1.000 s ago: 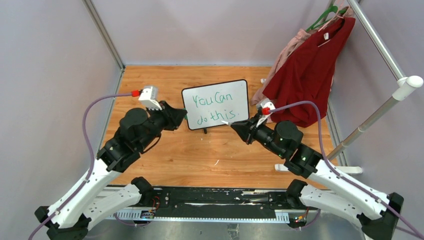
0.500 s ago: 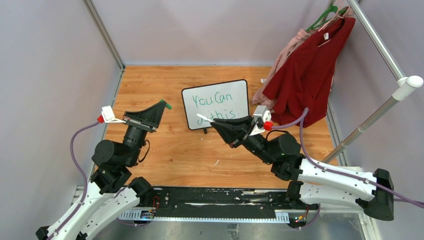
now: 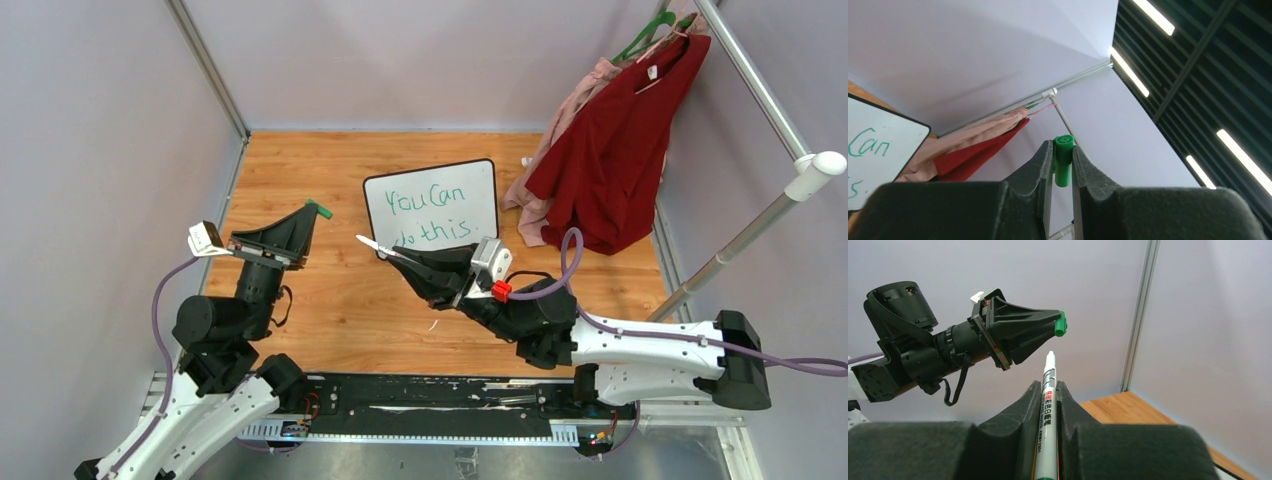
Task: Write a sentence on the whiteboard
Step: Close the whiteboard marker at the center of the board.
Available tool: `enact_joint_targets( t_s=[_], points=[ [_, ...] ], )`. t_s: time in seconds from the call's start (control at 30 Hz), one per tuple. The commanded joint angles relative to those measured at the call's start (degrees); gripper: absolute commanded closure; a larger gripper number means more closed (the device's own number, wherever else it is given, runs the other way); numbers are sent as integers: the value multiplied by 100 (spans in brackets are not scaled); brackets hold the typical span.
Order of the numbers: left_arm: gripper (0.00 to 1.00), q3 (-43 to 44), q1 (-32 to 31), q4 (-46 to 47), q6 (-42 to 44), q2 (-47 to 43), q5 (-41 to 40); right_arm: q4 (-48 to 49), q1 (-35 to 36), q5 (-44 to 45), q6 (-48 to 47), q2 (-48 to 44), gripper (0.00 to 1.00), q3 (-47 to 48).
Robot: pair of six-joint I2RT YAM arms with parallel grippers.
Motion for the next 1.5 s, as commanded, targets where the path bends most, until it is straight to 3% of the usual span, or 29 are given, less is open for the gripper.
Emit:
enact_joint_targets(
  t_s=[0.0,0.43,1.47],
  points=[
    [100,-34,22,204,-317,-182,33,552,134,31,-565,213,100,349],
    [100,-113,22,194,-442,-373,189,767,157,-165,-583,839,100,713],
    [100,-197,23,123,-482,-494,324,789,157,-137,-447,1066,100,917]
  ],
)
